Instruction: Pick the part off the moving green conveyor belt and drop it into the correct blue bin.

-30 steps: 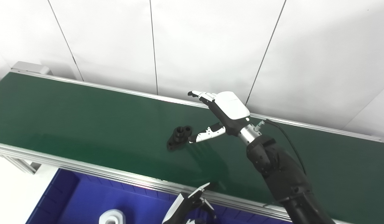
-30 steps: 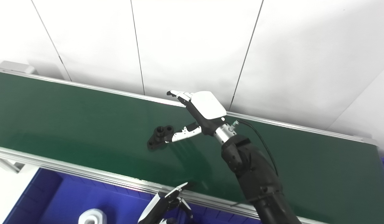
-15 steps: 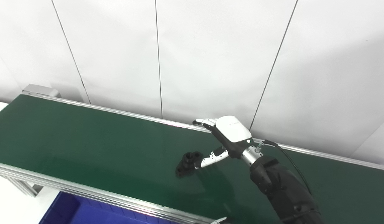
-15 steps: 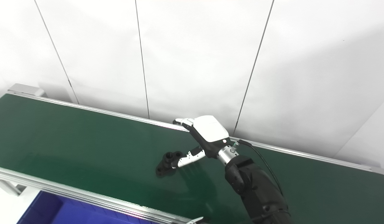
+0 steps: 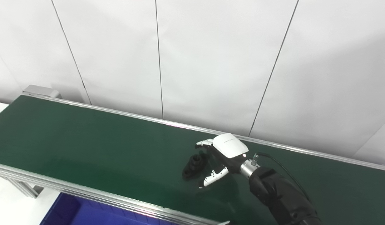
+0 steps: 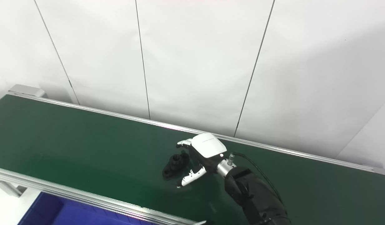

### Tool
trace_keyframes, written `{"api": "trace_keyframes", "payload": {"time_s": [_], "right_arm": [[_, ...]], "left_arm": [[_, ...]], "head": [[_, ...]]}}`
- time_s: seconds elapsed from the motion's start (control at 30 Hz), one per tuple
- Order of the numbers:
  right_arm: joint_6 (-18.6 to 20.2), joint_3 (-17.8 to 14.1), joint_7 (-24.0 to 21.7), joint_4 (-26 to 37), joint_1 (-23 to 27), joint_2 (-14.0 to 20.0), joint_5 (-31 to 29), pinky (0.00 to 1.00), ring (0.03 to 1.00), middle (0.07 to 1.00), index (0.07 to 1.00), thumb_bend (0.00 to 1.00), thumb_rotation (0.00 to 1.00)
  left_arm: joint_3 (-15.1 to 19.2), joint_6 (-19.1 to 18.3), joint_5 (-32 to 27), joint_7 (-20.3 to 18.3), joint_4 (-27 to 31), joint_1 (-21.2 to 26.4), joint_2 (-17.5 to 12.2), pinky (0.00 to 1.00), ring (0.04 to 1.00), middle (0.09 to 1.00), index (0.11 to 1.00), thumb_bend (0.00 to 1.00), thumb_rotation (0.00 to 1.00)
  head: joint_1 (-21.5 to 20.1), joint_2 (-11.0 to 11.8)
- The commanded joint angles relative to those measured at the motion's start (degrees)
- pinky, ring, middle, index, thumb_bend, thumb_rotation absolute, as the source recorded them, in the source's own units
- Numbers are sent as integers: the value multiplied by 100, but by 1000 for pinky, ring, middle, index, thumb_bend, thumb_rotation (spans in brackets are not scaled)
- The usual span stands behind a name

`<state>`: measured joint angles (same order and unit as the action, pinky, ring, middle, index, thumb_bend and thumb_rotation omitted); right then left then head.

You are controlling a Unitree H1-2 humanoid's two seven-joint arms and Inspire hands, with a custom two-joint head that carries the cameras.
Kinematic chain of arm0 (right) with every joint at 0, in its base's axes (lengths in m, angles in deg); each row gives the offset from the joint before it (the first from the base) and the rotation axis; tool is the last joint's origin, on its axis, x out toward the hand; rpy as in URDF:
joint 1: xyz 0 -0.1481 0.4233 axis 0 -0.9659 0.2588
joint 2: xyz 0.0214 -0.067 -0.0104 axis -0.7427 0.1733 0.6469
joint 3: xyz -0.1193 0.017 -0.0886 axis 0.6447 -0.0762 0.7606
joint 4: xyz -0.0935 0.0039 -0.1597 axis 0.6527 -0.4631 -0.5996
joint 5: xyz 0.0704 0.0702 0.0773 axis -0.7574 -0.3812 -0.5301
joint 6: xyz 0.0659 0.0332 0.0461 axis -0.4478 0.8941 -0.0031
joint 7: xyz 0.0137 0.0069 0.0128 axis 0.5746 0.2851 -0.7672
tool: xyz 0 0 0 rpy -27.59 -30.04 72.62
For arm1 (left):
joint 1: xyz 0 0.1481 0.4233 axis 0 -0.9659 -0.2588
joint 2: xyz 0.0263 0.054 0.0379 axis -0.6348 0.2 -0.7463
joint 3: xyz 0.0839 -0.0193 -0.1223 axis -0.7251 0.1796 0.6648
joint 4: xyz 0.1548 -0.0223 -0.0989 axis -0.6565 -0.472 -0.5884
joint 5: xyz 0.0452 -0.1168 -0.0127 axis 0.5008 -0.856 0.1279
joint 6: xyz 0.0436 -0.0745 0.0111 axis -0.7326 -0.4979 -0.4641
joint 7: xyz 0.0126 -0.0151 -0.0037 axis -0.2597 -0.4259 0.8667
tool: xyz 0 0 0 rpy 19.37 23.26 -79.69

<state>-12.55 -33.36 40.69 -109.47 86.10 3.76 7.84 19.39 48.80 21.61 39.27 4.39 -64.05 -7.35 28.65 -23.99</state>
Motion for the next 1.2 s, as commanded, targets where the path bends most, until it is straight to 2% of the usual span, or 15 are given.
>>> {"api": "trace_keyframes", "payload": {"time_s": [0.0, 0.27, 0.4, 0.5, 0.7, 0.8, 0.87, 0.93, 0.97, 1.0, 1.07, 1.17], "right_arm": [[105, 23, 41, 33, 136, 2, -14, 564, 754, 819, 826, 939, 679], [125, 181, 128, -197, 43, 18, 34, 573, 751, 817, 834, 923, 700], [189, 176, 98, -287, 49, -25, -49, 550, 728, 810, 830, 886, 659], [246, 138, 40, -284, 25, -63, -148, 492, 662, 780, 807, 827, 556], [330, 116, -50, -336, 6, -139, -339, 439, 580, 709, 744, 781, 446], [373, 131, -172, -342, 9, -185, -410, 426, 543, 654, 706, 749, 361], [410, 171, -215, -351, 8, -204, -418, 462, 555, 636, 665, 731, 224], [441, 217, -186, -402, -6, -231, -401, 463, 552, 627, 647, 721, 146], [438, 231, -150, -434, -15, -242, -397, 435, 510, 542, 558, 607, 59], [439, 239, -123, -477, -35, -260, -410, 426, 496, 513, 527, 569, 30], [504, 282, -161, -482, -67, -270, -432, 378, 419, 510, 508, 525, 4], [651, 387, -312, -382, -111, -245, -426, 332, 407, 500, 509, 517, 0]], "left_arm": [[-14, -173, 0, -38, -69, -303, 137, 830, 920, 918, 895, 970, 1000], [-6, -170, 37, -54, 70, -392, 128, 813, 909, 911, 891, 961, 1000], [18, -170, 42, -74, 83, -425, 145, 806, 904, 907, 889, 988, 1000], [19, -168, 36, -78, 84, -444, 153, 810, 912, 911, 889, 985, 1000], [-9, -171, 40, -72, 114, -454, 142, 813, 915, 913, 893, 970, 1000], [4, -172, 37, -106, 165, -479, 142, 816, 918, 917, 894, 956, 1000], [15, -172, 31, -124, 194, -500, 153, 819, 917, 919, 894, 952, 1000], [30, -172, 32, -136, 224, -523, 169, 818, 915, 918, 893, 954, 1000], [33, -174, 33, -138, 236, -531, 175, 819, 915, 917, 892, 953, 1000], [43, -173, 46, -141, 245, -541, 183, 819, 915, 916, 891, 952, 1000], [67, -176, 69, -156, 262, -558, 197, 819, 913, 915, 891, 960, 1000], [99, -177, 102, -192, 288, -578, 207, 819, 914, 918, 895, 962, 1000]], "head": [[-2, -31], [-15, -126], [-19, -149], [-6, -172], [-9, -193], [-9, -218], [3, -236], [10, -247], [10, -247], [9, -257], [2, -274], [-29, -292]]}}
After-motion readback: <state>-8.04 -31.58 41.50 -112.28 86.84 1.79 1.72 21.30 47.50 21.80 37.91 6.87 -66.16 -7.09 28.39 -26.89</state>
